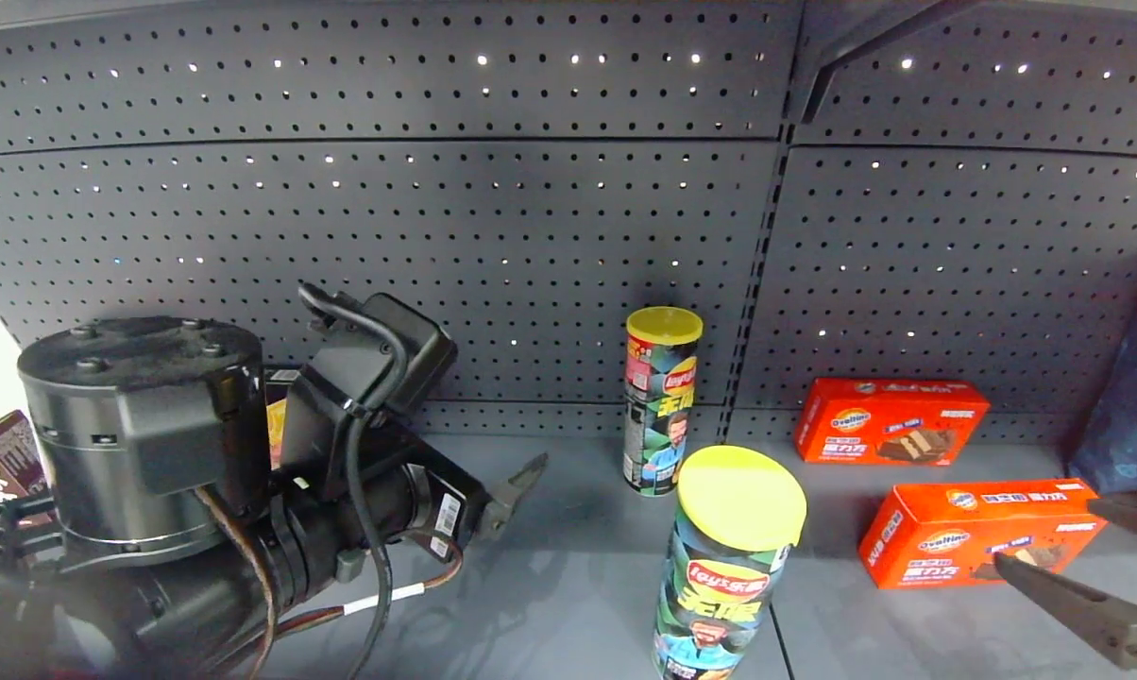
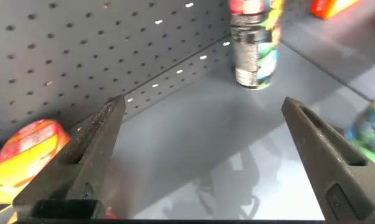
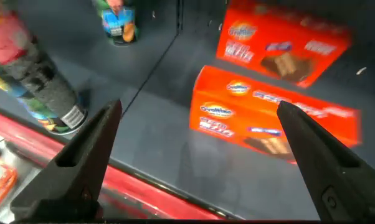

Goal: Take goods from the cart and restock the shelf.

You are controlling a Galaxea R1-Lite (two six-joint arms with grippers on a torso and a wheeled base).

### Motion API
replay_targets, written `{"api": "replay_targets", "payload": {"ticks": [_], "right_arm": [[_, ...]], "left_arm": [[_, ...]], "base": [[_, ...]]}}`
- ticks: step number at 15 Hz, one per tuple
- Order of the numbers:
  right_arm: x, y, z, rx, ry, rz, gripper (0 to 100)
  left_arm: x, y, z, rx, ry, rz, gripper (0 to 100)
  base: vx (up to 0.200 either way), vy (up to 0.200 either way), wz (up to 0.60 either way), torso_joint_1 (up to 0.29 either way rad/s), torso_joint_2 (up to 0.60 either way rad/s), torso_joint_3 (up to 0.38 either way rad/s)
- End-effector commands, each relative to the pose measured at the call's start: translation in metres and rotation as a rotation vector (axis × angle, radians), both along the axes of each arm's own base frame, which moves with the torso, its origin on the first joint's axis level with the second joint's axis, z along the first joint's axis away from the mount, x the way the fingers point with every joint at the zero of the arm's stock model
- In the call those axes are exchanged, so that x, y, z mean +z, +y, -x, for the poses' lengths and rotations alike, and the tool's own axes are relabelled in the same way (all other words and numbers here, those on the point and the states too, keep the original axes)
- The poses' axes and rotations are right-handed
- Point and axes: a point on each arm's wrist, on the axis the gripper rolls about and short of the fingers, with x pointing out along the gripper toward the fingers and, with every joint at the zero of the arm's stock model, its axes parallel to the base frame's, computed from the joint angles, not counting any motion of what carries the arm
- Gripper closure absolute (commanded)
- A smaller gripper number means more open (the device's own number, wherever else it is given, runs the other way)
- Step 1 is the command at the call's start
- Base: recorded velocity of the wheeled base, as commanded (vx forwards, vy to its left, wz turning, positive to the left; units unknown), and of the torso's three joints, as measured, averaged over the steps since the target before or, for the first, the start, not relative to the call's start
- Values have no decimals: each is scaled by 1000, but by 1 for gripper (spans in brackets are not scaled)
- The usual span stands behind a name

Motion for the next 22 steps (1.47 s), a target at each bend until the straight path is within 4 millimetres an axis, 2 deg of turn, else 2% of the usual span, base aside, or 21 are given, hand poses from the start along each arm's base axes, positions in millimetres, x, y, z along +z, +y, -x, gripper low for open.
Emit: {"api": "replay_targets", "payload": {"ticks": [1,2,8,17,22], "right_arm": [[-26,32,-9,65,125,40,0],[-40,45,-2,79,159,37,0],[-56,54,-11,77,235,120,0],[-47,89,-49,61,238,167,0],[-49,109,-59,105,241,200,0]], "left_arm": [[-3,2,2,-9,10,0,0],[-8,4,2,-5,21,-7,0],[-19,16,-2,21,15,-10,0],[-23,17,-7,35,30,-21,0],[-24,14,-10,35,32,-23,0]], "base": [[0,0,0,0,0,0],[0,0,0,0,0,0],[0,0,0,0,0,0],[0,0,0,0,0,0],[0,0,0,0,0,0]]}}
